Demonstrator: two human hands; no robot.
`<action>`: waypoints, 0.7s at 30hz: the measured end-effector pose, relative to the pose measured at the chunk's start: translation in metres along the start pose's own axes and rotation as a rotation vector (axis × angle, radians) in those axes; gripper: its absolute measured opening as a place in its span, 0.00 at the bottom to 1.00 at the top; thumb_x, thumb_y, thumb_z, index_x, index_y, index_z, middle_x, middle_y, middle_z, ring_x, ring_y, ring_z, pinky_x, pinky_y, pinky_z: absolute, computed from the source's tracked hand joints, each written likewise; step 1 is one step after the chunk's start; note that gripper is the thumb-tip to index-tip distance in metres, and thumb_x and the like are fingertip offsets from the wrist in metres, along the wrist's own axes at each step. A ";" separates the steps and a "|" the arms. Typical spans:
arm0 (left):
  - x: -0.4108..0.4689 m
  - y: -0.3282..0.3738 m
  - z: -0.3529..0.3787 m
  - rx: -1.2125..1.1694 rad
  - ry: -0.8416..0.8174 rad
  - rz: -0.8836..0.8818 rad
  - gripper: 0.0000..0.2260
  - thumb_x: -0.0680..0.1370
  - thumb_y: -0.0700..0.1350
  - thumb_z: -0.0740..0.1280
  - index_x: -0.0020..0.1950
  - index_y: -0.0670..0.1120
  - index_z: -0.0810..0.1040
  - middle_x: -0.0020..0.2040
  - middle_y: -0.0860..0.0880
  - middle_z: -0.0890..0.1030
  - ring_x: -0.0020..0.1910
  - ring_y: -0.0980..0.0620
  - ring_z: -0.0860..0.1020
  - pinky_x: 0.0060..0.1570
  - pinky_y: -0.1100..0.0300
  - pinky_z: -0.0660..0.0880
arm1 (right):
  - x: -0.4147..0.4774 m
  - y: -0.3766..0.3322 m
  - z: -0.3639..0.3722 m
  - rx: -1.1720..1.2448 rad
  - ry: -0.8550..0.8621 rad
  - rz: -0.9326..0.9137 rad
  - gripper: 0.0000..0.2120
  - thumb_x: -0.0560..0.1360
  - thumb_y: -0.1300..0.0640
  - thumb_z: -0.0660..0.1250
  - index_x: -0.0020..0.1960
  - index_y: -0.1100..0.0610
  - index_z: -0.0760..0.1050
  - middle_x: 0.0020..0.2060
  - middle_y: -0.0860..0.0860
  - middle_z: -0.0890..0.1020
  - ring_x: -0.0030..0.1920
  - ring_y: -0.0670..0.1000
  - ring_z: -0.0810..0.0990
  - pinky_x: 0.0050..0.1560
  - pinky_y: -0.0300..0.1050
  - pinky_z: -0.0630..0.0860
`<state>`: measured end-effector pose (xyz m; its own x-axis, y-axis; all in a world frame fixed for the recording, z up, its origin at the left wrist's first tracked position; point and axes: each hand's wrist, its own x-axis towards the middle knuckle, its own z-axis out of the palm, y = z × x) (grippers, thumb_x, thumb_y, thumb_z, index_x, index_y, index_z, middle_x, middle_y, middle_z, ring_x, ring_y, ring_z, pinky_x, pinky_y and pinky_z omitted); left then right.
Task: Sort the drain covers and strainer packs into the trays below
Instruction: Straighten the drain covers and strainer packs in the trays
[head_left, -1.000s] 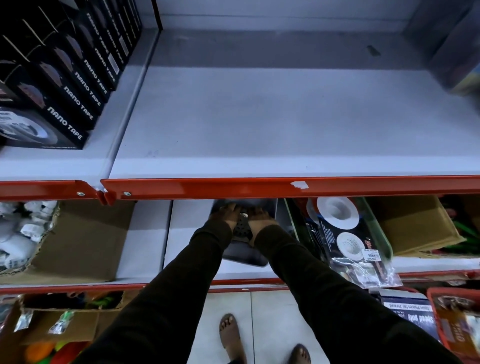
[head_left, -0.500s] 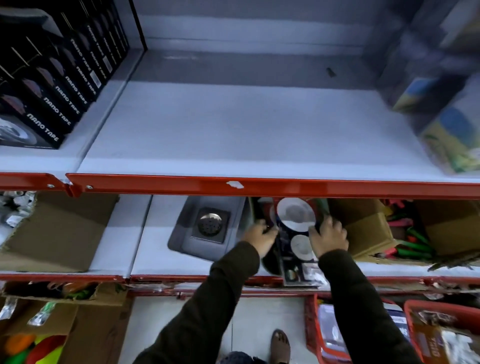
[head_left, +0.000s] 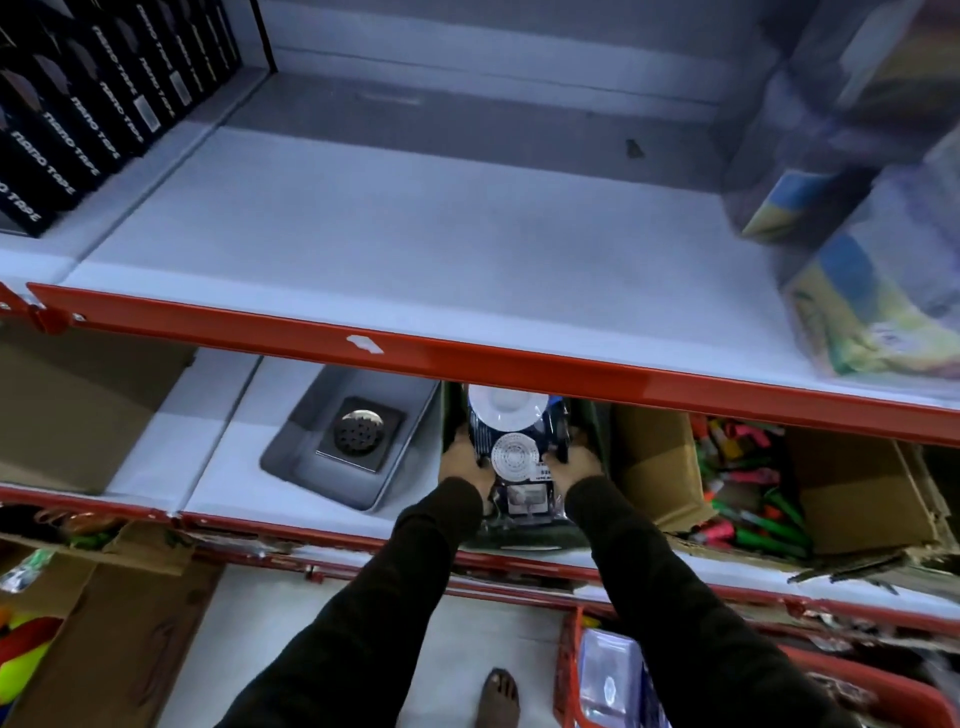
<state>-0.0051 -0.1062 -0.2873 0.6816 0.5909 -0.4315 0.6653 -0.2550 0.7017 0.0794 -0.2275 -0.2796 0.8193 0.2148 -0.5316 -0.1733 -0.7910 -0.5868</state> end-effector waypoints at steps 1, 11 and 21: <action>-0.001 -0.002 0.004 -0.008 0.008 -0.004 0.24 0.78 0.38 0.63 0.74 0.41 0.66 0.63 0.37 0.80 0.61 0.37 0.78 0.58 0.53 0.74 | 0.001 0.003 0.003 -0.030 -0.012 0.007 0.18 0.80 0.60 0.62 0.67 0.68 0.71 0.63 0.65 0.79 0.63 0.63 0.78 0.65 0.51 0.73; -0.007 -0.010 0.020 -0.214 -0.004 -0.082 0.37 0.76 0.40 0.69 0.80 0.40 0.54 0.76 0.40 0.67 0.74 0.42 0.68 0.72 0.55 0.67 | 0.004 0.017 0.006 0.043 -0.050 -0.058 0.23 0.79 0.53 0.64 0.70 0.66 0.70 0.69 0.63 0.72 0.70 0.62 0.70 0.71 0.48 0.67; 0.055 0.025 0.014 -0.640 -0.038 -0.319 0.25 0.81 0.46 0.58 0.76 0.37 0.63 0.75 0.35 0.67 0.73 0.36 0.65 0.70 0.47 0.64 | 0.037 -0.015 0.006 0.851 -0.118 0.083 0.17 0.82 0.48 0.58 0.54 0.59 0.79 0.56 0.60 0.82 0.54 0.59 0.80 0.49 0.41 0.74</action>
<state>0.0533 -0.0912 -0.3013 0.5017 0.5317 -0.6824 0.5324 0.4319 0.7280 0.1096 -0.2041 -0.2937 0.7316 0.2707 -0.6257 -0.6195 -0.1192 -0.7759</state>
